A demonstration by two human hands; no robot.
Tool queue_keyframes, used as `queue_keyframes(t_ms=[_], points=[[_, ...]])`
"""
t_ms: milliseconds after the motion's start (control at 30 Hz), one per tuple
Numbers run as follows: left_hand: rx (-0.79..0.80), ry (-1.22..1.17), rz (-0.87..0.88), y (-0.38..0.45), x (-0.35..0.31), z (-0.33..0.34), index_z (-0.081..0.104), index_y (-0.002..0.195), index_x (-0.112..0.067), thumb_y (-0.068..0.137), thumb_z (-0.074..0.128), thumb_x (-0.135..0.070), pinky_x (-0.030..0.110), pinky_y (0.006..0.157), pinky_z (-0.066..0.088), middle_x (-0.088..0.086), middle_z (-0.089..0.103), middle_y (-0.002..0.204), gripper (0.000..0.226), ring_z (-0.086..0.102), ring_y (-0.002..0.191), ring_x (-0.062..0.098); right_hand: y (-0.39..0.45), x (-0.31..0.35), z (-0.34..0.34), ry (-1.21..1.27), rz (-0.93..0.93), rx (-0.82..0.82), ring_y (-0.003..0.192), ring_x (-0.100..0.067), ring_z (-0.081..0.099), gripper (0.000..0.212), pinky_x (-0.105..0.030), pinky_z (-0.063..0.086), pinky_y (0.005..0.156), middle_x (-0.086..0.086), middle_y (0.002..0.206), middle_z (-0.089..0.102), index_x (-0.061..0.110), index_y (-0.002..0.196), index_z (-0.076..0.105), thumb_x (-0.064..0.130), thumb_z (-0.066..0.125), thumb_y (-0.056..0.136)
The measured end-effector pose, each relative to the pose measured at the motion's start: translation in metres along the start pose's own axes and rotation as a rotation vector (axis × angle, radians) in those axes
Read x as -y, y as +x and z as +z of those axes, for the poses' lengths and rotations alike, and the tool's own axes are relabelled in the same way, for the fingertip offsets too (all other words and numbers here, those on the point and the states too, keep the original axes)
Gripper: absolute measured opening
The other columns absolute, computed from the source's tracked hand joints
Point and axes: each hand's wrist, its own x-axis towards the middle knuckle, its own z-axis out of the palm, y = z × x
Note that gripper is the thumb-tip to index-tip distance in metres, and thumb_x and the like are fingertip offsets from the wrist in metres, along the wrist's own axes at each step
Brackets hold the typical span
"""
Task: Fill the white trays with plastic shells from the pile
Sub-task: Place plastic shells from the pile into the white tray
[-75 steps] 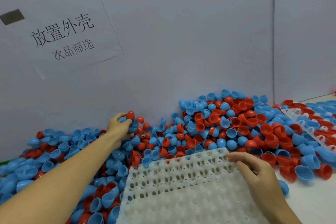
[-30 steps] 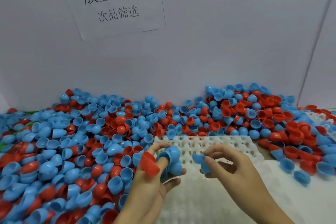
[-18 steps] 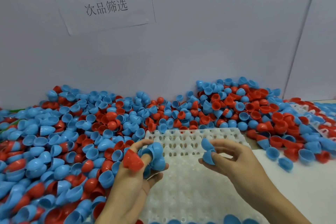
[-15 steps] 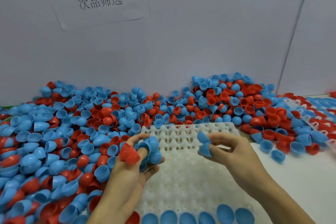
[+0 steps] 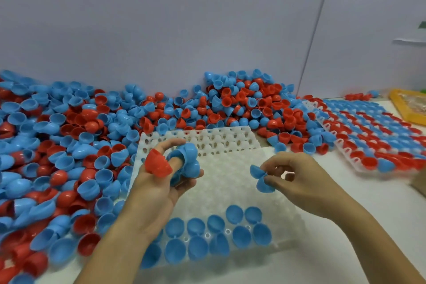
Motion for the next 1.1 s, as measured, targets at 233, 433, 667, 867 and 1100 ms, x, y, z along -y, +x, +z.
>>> queue_keyframes(t_ms=[233, 433, 667, 867, 1100], points=[[0.033, 0.025, -0.047, -0.01, 0.003, 0.014, 0.072, 0.1, -0.022, 0.096, 0.059, -0.006, 0.025, 0.06, 0.057, 0.006, 0.074, 0.097, 0.021, 0.073, 0.084, 0.034, -0.037, 0.012, -0.013, -0.282, 0.068, 0.17, 0.081, -0.004, 0.058, 0.015, -0.02, 0.051, 0.067, 0.02, 0.086, 0.061, 0.044, 0.084, 0.064, 0.033, 0.074, 0.087], [0.036, 0.017, -0.05, -0.011, 0.0, 0.014, 0.071, 0.1, -0.021, 0.097, 0.057, -0.004, 0.026, 0.06, 0.057, 0.01, 0.072, 0.104, 0.023, 0.073, 0.083, 0.033, -0.042, 0.024, 0.002, -0.513, 0.065, 0.279, 0.084, -0.007, 0.058, 0.018, -0.024, 0.055, 0.076, 0.021, 0.095, 0.057, 0.037, 0.105, 0.069, 0.036, 0.072, 0.088], [0.031, -0.011, -0.064, -0.011, 0.002, 0.013, 0.072, 0.1, -0.021, 0.098, 0.054, 0.0, 0.026, 0.06, 0.057, 0.011, 0.07, 0.106, 0.028, 0.071, 0.083, 0.034, -0.044, 0.031, 0.0, -0.554, 0.089, 0.34, 0.086, -0.005, 0.057, 0.025, -0.022, 0.053, 0.077, 0.022, 0.099, 0.057, 0.038, 0.113, 0.068, 0.041, 0.072, 0.088], [0.029, -0.016, -0.06, -0.01, 0.002, 0.012, 0.07, 0.104, -0.018, 0.098, 0.054, 0.0, 0.026, 0.061, 0.057, 0.012, 0.069, 0.108, 0.025, 0.071, 0.081, 0.032, -0.046, 0.046, -0.014, -0.566, 0.076, 0.311, 0.086, 0.0, 0.054, 0.023, -0.017, 0.048, 0.072, 0.024, 0.097, 0.056, 0.048, 0.113, 0.058, 0.043, 0.065, 0.092], [0.006, 0.125, 0.015, -0.009, 0.003, 0.013, 0.071, 0.096, -0.027, 0.099, 0.052, 0.004, 0.027, 0.063, 0.055, 0.012, 0.07, 0.108, 0.036, 0.071, 0.084, 0.032, -0.022, 0.088, 0.007, -0.026, -0.244, -0.01, 0.083, 0.002, 0.064, 0.02, -0.011, 0.048, 0.07, 0.025, 0.082, 0.067, 0.046, 0.095, 0.066, 0.026, 0.062, 0.094]])
